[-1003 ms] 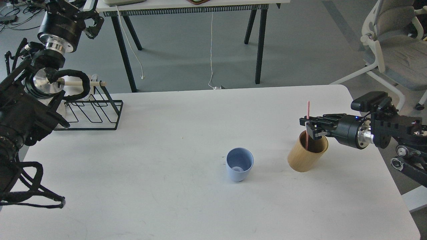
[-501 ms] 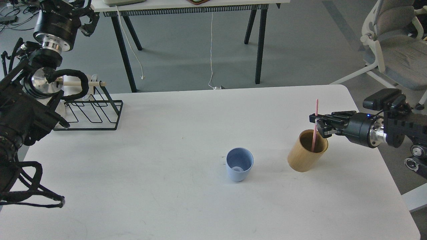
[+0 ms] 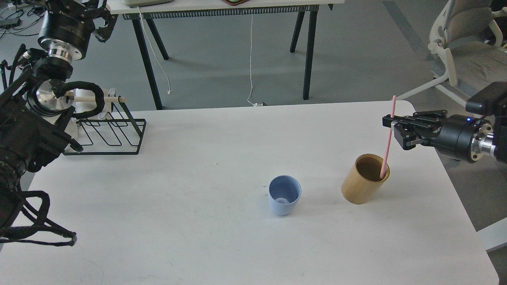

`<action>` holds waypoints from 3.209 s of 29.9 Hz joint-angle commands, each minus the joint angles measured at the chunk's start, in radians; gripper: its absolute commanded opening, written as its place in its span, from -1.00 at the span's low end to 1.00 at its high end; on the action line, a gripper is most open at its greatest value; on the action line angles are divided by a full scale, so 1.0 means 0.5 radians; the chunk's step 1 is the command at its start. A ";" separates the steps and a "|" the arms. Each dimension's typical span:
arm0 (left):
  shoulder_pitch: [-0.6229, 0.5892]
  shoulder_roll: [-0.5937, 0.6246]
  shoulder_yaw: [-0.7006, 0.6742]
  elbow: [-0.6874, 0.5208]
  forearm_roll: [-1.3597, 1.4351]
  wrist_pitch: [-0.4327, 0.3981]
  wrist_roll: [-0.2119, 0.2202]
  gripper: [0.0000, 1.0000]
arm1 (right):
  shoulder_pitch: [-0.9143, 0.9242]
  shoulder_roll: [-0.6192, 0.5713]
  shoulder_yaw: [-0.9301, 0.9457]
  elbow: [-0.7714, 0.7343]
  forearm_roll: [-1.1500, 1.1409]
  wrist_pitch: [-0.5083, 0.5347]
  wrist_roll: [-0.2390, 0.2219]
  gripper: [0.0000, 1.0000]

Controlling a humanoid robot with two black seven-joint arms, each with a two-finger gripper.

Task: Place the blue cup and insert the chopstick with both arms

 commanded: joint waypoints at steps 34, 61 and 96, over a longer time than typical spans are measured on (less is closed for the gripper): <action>0.009 0.009 0.006 0.000 0.003 0.000 0.000 0.99 | -0.073 0.811 -0.122 0.135 -0.257 -0.072 -0.046 -0.89; 0.016 -0.015 0.018 0.003 0.003 0.000 0.000 0.99 | -0.058 0.955 0.679 -0.368 0.917 -0.100 -0.027 0.99; 0.092 -0.206 0.015 0.003 -0.107 0.000 0.000 0.99 | 0.332 1.741 1.185 -1.841 3.252 0.378 -0.027 0.99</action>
